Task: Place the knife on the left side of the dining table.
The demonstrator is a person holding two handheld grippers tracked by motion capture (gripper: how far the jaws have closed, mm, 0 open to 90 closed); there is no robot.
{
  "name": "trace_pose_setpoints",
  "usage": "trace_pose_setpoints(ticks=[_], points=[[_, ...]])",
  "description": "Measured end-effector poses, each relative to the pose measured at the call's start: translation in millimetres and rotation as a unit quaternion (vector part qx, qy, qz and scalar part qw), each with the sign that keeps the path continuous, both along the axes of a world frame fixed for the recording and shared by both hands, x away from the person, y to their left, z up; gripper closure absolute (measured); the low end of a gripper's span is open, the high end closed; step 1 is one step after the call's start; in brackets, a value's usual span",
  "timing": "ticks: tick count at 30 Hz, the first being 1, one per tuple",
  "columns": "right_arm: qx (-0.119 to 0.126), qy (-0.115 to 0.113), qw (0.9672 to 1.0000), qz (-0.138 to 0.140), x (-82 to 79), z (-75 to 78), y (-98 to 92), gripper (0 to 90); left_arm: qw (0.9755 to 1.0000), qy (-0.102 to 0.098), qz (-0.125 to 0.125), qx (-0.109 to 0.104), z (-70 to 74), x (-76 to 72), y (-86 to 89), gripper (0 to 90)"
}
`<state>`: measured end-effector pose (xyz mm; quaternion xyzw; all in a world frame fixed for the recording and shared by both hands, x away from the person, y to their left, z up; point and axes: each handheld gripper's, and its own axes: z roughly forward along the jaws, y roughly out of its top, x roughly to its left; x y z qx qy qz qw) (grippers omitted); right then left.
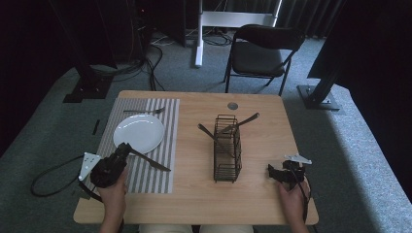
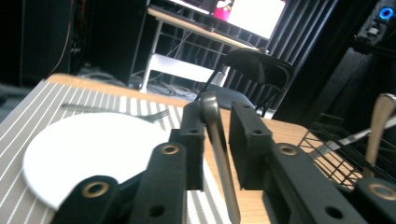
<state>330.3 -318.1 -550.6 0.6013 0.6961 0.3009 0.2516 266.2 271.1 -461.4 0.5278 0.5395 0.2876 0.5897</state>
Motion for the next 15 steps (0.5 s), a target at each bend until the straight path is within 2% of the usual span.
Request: trace_pose_setpoints(ticks=[4, 6, 9, 10, 12, 15], points=[[0.0, 0.0, 1.0, 0.0, 0.0, 0.0, 0.0, 11.8, 0.9999, 0.011, 0.011, -0.006, -10.1, 0.3, 12.0, 71.4], [0.0, 0.0, 1.0, -0.001, -0.1, 0.0, 0.2, 11.9, 0.9994, 0.022, 0.025, -0.002, -20.9, -0.3, 22.1, 71.4], [0.0, 0.0, 1.0, -0.001, -0.2, 0.0, 0.2, 11.9, 0.9989, 0.038, 0.026, -0.009, -31.9, -0.6, 33.5, 69.8], [0.0, 0.0, 1.0, -0.001, -0.2, 0.0, 0.2, 11.9, 0.9989, 0.038, 0.026, -0.009, -31.9, -0.6, 33.5, 69.2], [0.0, 0.0, 1.0, -0.002, -0.2, 0.0, 0.3, 11.9, 0.9974, 0.059, 0.033, -0.024, -44.5, 0.9, 46.1, 67.3], [0.0, 0.0, 1.0, -0.002, -0.3, 0.0, 0.4, 11.9, 0.9961, 0.072, 0.041, -0.03, -53.1, 3.4, 54.0, 65.2]])
